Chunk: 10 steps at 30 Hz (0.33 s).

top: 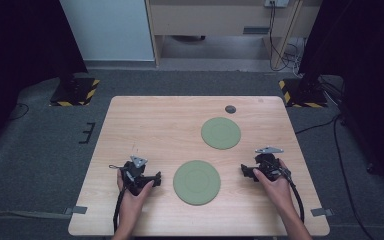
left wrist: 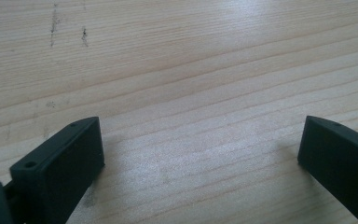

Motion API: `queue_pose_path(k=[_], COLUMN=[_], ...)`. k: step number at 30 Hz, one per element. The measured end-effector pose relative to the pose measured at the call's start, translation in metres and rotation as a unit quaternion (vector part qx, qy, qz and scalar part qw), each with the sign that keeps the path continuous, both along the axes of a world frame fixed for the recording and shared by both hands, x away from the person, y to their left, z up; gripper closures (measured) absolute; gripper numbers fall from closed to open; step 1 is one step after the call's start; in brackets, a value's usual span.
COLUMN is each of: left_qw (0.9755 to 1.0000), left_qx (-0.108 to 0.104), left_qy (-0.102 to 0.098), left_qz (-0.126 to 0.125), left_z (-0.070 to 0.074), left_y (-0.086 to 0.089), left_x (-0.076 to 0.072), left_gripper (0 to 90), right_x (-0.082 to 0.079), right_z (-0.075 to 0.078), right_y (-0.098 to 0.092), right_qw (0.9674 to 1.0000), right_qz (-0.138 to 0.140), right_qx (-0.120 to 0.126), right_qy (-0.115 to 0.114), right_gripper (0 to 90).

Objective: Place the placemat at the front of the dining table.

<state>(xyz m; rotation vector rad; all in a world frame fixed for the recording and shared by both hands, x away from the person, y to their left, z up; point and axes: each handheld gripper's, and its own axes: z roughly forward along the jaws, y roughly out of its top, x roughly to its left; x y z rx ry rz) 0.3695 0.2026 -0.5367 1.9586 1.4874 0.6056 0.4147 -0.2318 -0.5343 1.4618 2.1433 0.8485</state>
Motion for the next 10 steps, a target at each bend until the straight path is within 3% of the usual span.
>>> queue_pose_path(k=[5, 10], left_qw=[1.0, 1.0], left_qx=[0.0, 0.0], left_qy=[0.0, 0.0], left_qz=[0.0, 0.0], left_z=[0.0, 0.0], left_y=[0.0, 0.0], left_x=[0.0, 0.0], left_gripper=[0.0, 0.0], right_x=[-0.0048, -0.0077], right_z=[-0.0045, -0.0053], right_y=[-0.0022, -0.0046], right_qw=[0.9997, 0.9998], right_qz=[0.01, -0.007], right_qx=[0.007, 0.005], right_qy=[-0.022, -0.016], right_gripper=[5.7, 0.4])
